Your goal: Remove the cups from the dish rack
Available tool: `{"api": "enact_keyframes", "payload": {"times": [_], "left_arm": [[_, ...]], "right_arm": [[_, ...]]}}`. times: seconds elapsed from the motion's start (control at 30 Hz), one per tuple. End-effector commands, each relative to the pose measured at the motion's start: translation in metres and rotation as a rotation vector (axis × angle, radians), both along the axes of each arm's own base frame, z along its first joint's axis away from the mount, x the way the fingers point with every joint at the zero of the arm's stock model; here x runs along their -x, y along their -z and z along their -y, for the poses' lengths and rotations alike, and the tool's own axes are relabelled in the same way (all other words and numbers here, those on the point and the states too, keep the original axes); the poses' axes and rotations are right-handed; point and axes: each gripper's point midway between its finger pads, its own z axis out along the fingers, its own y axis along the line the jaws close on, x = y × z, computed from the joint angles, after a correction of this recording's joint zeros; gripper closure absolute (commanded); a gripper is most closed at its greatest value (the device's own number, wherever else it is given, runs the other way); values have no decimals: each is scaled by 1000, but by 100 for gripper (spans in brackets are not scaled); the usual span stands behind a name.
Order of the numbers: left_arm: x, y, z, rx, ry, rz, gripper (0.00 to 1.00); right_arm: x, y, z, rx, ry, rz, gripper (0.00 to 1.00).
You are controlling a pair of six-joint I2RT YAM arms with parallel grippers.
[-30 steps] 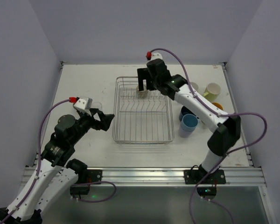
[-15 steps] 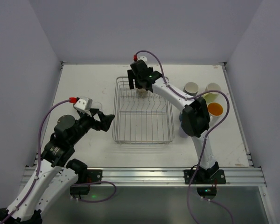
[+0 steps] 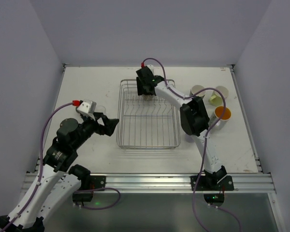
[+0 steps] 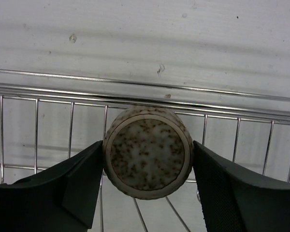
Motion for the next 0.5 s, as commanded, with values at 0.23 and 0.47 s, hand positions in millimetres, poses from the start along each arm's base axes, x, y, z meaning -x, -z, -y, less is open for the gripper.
{"api": "enact_keyframes", "payload": {"times": [0.23, 0.47], "left_arm": [[-5, 4, 2, -16, 15, -8, 6], [-7, 5, 6, 7, 17, -28, 7]], "right_arm": [[-11, -81, -13, -188, 1, 211, 60], [16, -161, -28, -456, -72, 340, 63]]}}
